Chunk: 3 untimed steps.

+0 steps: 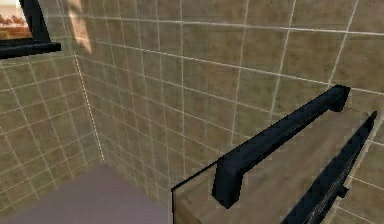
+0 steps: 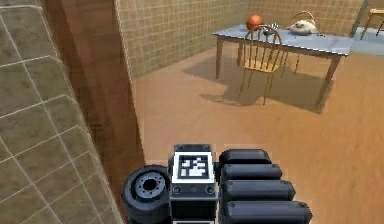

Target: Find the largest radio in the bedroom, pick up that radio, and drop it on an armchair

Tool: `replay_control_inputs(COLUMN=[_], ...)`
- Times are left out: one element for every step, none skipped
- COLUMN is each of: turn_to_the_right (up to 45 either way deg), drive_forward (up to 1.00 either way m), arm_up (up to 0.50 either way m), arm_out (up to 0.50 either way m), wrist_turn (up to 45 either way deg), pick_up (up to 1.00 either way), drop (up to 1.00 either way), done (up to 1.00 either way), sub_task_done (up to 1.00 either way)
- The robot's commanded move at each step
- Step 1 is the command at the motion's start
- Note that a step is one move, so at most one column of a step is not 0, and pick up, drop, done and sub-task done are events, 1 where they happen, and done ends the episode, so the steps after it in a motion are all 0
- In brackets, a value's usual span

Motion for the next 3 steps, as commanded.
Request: replay_control_inputs(turn_to_the_right=[-6.0,0.0,-45.0], drive_forward=[0.0,0.2,0.0], arm_up=[0.0,0.0,0.0], arm_out=[0.0,0.0,0.0], wrist_turn=[0.0,0.0,0.0], pick_up=[0.0,0.0,0.0], drop=[0.0,0.0,0.0], done=[0.0,0.0,0.0], sub_task_done=[0.0,0.0,0.0])
